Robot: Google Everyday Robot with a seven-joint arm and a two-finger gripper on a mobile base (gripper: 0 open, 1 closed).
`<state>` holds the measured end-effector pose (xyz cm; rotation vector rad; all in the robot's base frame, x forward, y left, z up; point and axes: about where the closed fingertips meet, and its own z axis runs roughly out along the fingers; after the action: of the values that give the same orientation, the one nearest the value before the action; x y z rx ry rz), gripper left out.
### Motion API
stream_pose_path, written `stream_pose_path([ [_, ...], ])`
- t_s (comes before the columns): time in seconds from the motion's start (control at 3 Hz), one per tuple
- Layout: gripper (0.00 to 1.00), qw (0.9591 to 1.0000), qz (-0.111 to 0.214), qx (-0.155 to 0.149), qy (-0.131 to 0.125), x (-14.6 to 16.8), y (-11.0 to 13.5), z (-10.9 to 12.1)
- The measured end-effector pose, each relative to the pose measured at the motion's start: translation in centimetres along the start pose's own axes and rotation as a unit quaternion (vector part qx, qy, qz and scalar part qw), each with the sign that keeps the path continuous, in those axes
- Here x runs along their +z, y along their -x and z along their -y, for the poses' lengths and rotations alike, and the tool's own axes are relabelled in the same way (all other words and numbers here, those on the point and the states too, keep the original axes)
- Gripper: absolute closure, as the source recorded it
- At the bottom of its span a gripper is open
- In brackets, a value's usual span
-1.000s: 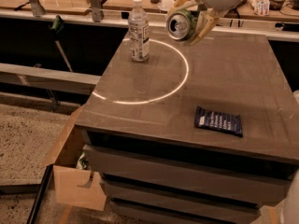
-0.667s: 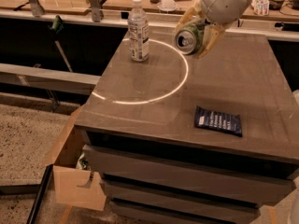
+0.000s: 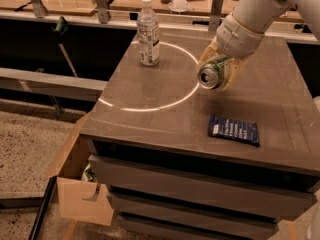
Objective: Knock green can over
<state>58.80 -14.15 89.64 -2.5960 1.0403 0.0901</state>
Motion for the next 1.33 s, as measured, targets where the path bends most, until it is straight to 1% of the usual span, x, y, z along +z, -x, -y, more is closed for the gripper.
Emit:
stream_pose_path([
  [0.33,1.00,0.9993,0.003,-0.017,0.032,2.2,0.1,-0.4],
  [0.67,0.81,0.9982,0.005,-0.034,0.050,3.4,1.0,0.2],
  [1.0,0.58,0.9971,0.022,-0.043,0.059,4.5,1.8,0.9],
  [1.33,0.36,0.9964,0.034,-0.044,0.064,5.1,2.2,1.3],
])
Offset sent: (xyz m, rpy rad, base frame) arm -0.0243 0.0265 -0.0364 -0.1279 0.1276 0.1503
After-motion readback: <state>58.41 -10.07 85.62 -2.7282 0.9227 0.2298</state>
